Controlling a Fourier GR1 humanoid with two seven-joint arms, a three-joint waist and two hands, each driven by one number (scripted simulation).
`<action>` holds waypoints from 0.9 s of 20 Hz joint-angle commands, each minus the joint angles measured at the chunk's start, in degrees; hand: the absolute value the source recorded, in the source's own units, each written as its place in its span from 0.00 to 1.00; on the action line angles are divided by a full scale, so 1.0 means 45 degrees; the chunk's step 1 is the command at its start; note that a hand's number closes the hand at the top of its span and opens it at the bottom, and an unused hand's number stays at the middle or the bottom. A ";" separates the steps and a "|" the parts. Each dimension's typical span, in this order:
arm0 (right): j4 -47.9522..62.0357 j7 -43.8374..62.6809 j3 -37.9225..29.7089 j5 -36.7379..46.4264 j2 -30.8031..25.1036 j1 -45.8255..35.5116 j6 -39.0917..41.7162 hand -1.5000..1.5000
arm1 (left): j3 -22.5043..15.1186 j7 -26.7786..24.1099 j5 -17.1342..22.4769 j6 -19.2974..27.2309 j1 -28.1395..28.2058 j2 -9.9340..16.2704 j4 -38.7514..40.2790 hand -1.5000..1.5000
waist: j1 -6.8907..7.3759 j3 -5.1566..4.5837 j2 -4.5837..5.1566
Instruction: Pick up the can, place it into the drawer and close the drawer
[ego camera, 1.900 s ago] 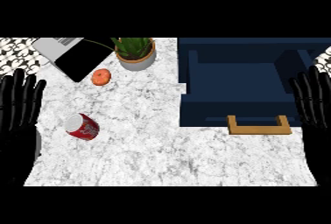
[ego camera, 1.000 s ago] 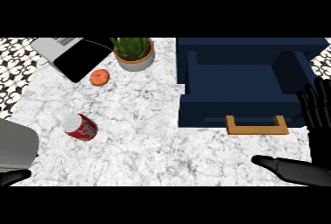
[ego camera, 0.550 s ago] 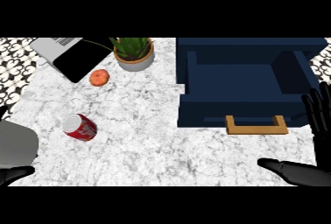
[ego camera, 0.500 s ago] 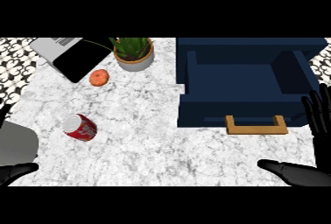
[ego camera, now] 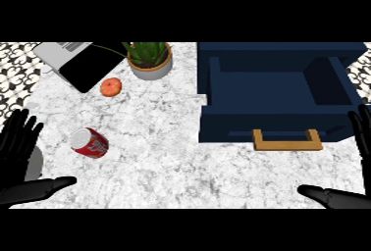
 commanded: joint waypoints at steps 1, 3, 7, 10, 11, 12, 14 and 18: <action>-0.0007 -0.1281 0.0324 0.0196 0.0436 0.1108 0.0453 0.00 | -0.0958 -0.0734 -0.1362 0.0620 0.0518 -0.0946 -0.0021 0.00 | -0.0005 0.0004 -0.0006; -0.0511 -0.0124 0.0118 0.0096 0.0295 0.0422 0.0002 0.00 | -0.1311 -0.1516 -0.2031 0.0931 -0.0226 -0.1164 0.1701 0.00 | -0.0036 -0.0002 0.0003; -0.0715 0.0658 -0.1223 -0.0915 -0.0615 0.0234 0.0618 0.00 | -0.0526 -0.1752 -0.1501 0.0626 -0.0246 -0.0521 0.2346 0.00 | -0.0004 0.0000 -0.0003; -0.1640 0.0745 -0.0692 -0.0536 -0.0024 0.1081 0.0366 0.00 | -0.0203 -0.3988 -0.1682 0.0803 0.0015 -0.0947 0.4436 0.00 | -0.0035 -0.0005 -0.0002; -0.0377 0.0639 -0.0463 -0.0214 -0.0035 -0.0050 0.0231 0.00 | 0.0120 -0.3298 -0.1451 0.0775 -0.0599 -0.0346 0.4467 0.00 | 0.0020 -0.0001 0.0006; -0.1233 0.0925 -0.1446 -0.1369 -0.0666 0.0375 0.0883 0.00 | 0.0220 -0.4218 -0.1509 0.0527 -0.0492 -0.0234 0.5112 0.00 | -0.0017 -0.0002 0.0001; -0.0550 -0.0157 -0.1022 -0.0677 -0.0049 0.0570 0.0811 0.00 | -0.0110 -0.4002 -0.1553 0.0800 -0.0531 -0.0545 0.5310 0.00 | 0.0002 0.0001 -0.0001; -0.1381 0.0247 -0.1210 -0.1182 -0.0068 0.1257 0.1311 0.00 | 0.0335 -0.5680 -0.1586 0.0860 -0.1513 -0.0188 0.8097 0.00 | -0.0034 -0.0002 0.0002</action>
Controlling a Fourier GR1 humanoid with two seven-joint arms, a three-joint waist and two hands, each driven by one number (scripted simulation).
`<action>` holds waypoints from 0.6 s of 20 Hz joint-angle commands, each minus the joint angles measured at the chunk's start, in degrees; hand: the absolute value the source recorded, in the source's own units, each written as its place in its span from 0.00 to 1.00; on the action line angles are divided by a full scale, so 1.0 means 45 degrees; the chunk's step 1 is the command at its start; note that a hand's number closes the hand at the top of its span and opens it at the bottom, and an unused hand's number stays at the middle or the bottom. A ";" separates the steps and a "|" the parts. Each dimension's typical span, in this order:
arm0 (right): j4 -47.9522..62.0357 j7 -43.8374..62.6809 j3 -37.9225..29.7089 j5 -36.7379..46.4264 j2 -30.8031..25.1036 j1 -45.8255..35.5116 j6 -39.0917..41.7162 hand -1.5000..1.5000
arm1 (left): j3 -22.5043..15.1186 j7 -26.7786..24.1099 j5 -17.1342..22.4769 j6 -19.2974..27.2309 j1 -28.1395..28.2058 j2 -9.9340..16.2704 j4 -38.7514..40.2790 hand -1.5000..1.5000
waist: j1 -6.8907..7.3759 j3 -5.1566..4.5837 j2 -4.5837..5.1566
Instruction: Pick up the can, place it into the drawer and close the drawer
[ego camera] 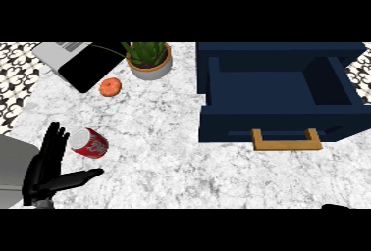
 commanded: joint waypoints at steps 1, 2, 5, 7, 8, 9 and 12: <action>0.0310 -0.0305 -0.0517 -0.0221 -0.0098 -0.0117 0.0320 0.00 | 0.0315 -0.0772 0.0138 0.0077 -0.0717 0.0388 0.1904 0.00 | 0.0015 0.0002 0.0001; -0.0121 -0.0587 -0.0411 -0.0150 0.0237 0.0665 0.0466 0.00 | 0.0534 -0.0377 0.0311 -0.0085 -0.0972 0.0807 0.2026 0.00 | -0.0006 0.0003 -0.0002; -0.1257 0.1025 -0.0267 -0.0284 0.0172 0.0227 0.0081 0.00 | 0.0308 -0.1380 0.0099 0.0112 -0.0612 0.0590 0.2521 0.00 | 0.0014 0.0001 -0.0007; -0.0171 -0.0216 -0.0275 0.0317 0.0343 0.0268 0.0277 0.00 | 0.0718 -0.2177 0.0275 -0.0260 -0.1308 0.1084 0.4412 0.00 | -0.0004 0.0000 0.0006; -0.0435 0.0132 -0.0378 0.0030 0.0292 0.0105 0.0338 0.00 | 0.0178 -0.2438 0.0066 -0.0014 -0.0896 0.0577 0.3890 0.00 | 0.0019 0.0002 -0.0002; -0.0453 0.1145 -0.0416 0.0115 -0.0068 -0.0709 -0.0127 0.00 | 0.0446 -0.2240 0.0112 0.0384 -0.2016 0.0689 0.5000 0.00 | 0.0004 -0.0002 0.0009; -0.1933 0.1864 -0.0655 -0.0654 -0.0152 0.0251 0.0391 0.00 | 0.0925 -0.2861 0.0541 -0.0107 -0.2321 0.1225 0.6262 0.00 | -0.0044 -0.0005 0.0004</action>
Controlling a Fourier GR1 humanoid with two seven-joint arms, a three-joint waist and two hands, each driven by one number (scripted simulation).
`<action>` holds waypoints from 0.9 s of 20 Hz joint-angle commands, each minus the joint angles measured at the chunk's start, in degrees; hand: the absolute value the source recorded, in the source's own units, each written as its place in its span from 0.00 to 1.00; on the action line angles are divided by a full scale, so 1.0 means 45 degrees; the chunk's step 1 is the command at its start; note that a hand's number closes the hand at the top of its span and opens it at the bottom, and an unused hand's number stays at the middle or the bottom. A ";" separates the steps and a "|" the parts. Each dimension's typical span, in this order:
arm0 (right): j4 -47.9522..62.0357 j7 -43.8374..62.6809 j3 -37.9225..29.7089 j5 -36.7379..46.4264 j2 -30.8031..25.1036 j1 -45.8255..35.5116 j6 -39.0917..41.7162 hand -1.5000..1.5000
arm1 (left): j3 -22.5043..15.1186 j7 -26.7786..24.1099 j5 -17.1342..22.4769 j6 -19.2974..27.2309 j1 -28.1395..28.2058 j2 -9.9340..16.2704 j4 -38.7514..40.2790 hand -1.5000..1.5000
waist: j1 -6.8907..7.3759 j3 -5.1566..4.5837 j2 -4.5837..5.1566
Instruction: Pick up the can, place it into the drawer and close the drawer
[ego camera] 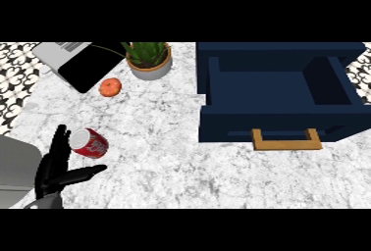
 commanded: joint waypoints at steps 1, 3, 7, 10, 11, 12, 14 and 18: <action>0.0670 -0.0280 -0.0116 0.0240 -0.0226 -0.0265 0.0363 0.00 | 0.0236 -0.1374 -0.0160 0.0700 -0.1499 0.0056 0.2586 0.00 | -0.0030 -0.0005 0.0017; -0.0029 -0.0117 -0.0235 0.0049 0.0103 0.0002 0.0316 0.00 | 0.0120 -0.0818 0.0370 0.0159 -0.1106 0.0435 0.2074 0.00 | 0.0012 0.0002 -0.0007; 0.0549 -0.0252 0.0456 0.0967 0.0438 -0.0636 -0.0163 0.00 | 0.0445 -0.2796 0.0084 0.0483 -0.2647 0.0688 0.5412 0.00 | -0.0027 -0.0006 0.0018; 0.0619 -0.0005 0.0003 0.0094 0.0178 -0.0500 0.0294 0.00 | 0.0679 -0.3860 0.0135 -0.0284 -0.3277 0.1402 0.7300 0.00 | -0.0094 -0.0014 0.0038; 0.0104 0.0025 -0.0507 -0.0255 0.0071 -0.0205 0.0439 0.00 | 0.0369 -0.3582 0.0256 -0.0051 -0.2743 0.1108 0.6323 0.00 | -0.0035 -0.0004 0.0008; 0.0644 0.0477 0.0132 0.0715 0.0017 -0.1246 -0.0180 0.00 | 0.0491 -0.3830 0.0091 -0.0177 -0.3597 0.1366 0.7473 0.00 | -0.0060 -0.0014 0.0038; -0.0657 0.1531 -0.0401 -0.0290 -0.0384 -0.1100 -0.0032 0.00 | 0.0517 -0.4074 0.0034 -0.0455 -0.3846 0.1656 0.7962 0.00 | -0.0134 -0.0022 0.0046; 0.0294 -0.0208 -0.0986 -0.0539 -0.0284 -0.0249 0.0720 0.00 | -0.0063 -0.3559 -0.0154 -0.0867 -0.4217 0.1260 0.7671 0.00 | -0.0155 -0.0008 0.0029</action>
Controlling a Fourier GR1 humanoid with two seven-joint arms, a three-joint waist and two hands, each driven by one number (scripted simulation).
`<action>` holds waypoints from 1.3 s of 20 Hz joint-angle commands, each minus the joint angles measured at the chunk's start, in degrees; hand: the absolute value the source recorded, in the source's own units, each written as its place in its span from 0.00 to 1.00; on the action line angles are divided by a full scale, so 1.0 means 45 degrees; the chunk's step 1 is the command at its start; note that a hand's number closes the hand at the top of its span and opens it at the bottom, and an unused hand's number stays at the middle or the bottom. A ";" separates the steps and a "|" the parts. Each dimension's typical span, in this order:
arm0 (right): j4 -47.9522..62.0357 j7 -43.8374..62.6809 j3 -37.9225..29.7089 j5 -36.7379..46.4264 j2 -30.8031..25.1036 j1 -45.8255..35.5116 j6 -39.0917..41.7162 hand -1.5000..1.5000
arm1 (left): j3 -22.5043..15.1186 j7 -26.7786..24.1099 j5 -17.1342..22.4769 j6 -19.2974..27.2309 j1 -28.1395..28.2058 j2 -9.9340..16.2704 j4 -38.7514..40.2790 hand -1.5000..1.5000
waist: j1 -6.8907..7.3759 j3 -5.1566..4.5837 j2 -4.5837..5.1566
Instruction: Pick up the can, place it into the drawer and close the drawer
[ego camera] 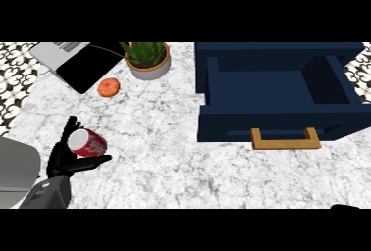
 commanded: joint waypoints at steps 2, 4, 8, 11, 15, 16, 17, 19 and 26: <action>-0.0640 0.0280 -0.0492 -0.0621 -0.0215 0.0127 0.0182 0.00 | -0.0294 -0.0587 -0.0340 -0.0636 -0.0864 0.0115 0.1331 0.00 | -0.0115 -0.0009 0.0026; 0.0200 0.0452 -0.0498 -0.0519 -0.0352 -0.0689 -0.0057 0.00 | -0.0125 -0.0392 -0.0031 -0.1238 -0.1134 0.0391 0.1366 1.00 | -0.0018 -0.0003 0.0018; 0.0373 0.0256 0.0381 0.0768 0.0063 -0.0880 -0.0429 0.00 | -0.0191 -0.0453 0.0031 -0.2050 -0.1429 0.0443 0.1569 1.00 | 0.0013 -0.0003 0.0021; 0.0642 -0.0258 -0.0316 0.0256 -0.0104 -0.0785 -0.0218 0.00 | -0.0364 -0.1580 -0.0236 -0.1902 -0.1387 -0.0071 0.1995 1.00 | -0.0074 -0.0009 0.0050; -0.0533 0.0830 0.0521 0.1118 0.0257 -0.0866 -0.0898 0.00 | -0.0518 -0.1475 -0.0237 -0.1887 -0.1735 0.0042 0.1581 1.00 | -0.0003 -0.0003 0.0014; 0.0602 -0.0870 0.0105 0.0527 0.0316 -0.0063 0.0069 0.00 | -0.0172 -0.1449 0.0008 -0.2966 -0.1806 0.0753 0.2191 1.00 | -0.0124 -0.0009 0.0065; -0.0014 -0.0409 0.0378 0.0649 0.0474 0.0281 0.0025 0.00 | -0.0157 -0.0819 0.0245 -0.2292 -0.2244 0.0231 0.1566 1.00 | -0.0024 0.0005 0.0000; -0.0491 0.0049 -0.0793 -0.0293 -0.0268 0.0160 0.0204 0.00 | -0.0257 -0.0148 0.0362 -0.1416 -0.2536 -0.0532 0.1193 1.00 | -0.0002 0.0012 -0.0031; -0.0554 0.0186 0.0437 0.0983 0.0423 -0.0211 -0.0396 0.00 | -0.0595 -0.0540 0.0218 0.0904 -0.3628 -0.2730 0.0864 1.00 | -0.0056 0.0005 0.0009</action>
